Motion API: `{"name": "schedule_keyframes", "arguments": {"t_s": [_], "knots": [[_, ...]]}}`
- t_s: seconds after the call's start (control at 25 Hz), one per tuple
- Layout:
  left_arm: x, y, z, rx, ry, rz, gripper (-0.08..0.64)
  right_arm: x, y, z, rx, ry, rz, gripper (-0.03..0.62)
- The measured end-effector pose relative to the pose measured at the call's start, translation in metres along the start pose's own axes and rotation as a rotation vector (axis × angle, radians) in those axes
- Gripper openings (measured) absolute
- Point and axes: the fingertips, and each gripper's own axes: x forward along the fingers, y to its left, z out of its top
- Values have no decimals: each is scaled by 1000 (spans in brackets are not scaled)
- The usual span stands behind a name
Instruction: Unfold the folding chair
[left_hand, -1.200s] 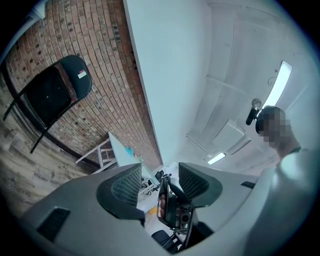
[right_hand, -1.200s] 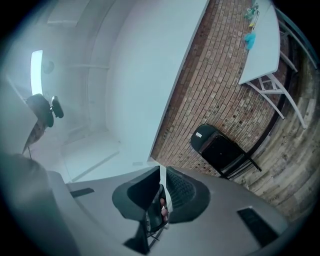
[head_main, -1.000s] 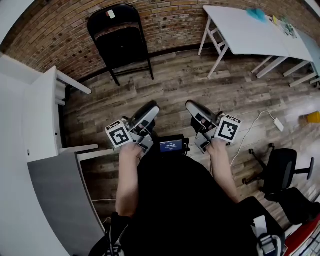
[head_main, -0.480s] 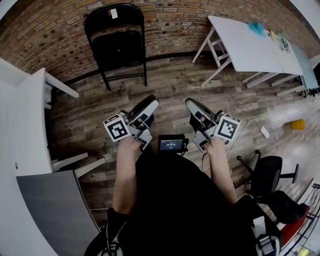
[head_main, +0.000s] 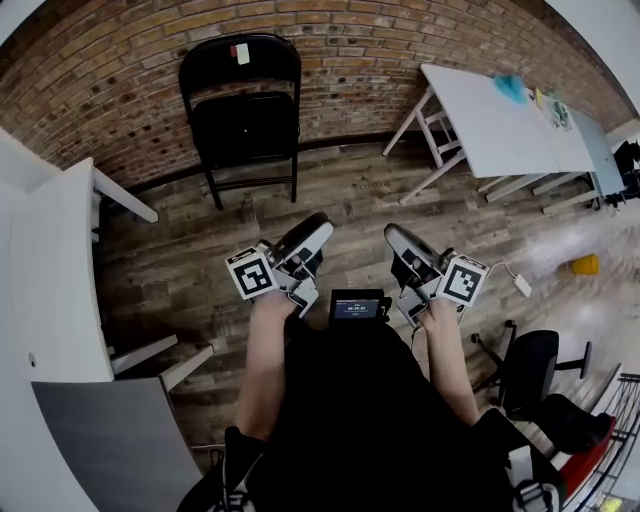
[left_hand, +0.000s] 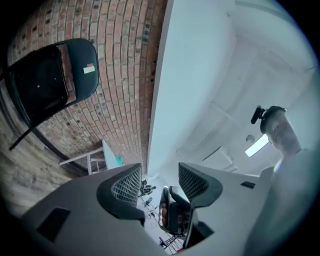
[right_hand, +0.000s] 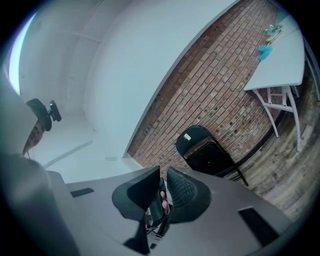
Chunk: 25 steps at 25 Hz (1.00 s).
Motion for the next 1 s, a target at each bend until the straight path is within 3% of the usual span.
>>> {"name": "schedule_keyframes", "arguments": {"t_s": [0.44, 0.84, 1.0], "knots": [[-14, 29, 38, 19, -68, 75, 247, 53, -15, 8, 21, 56, 84, 34], [35, 70, 93, 86, -112, 173, 249, 114, -61, 79, 62, 67, 223, 34], [71, 86, 105, 100, -111, 200, 249, 128, -87, 109, 101, 80, 241, 34]]}}
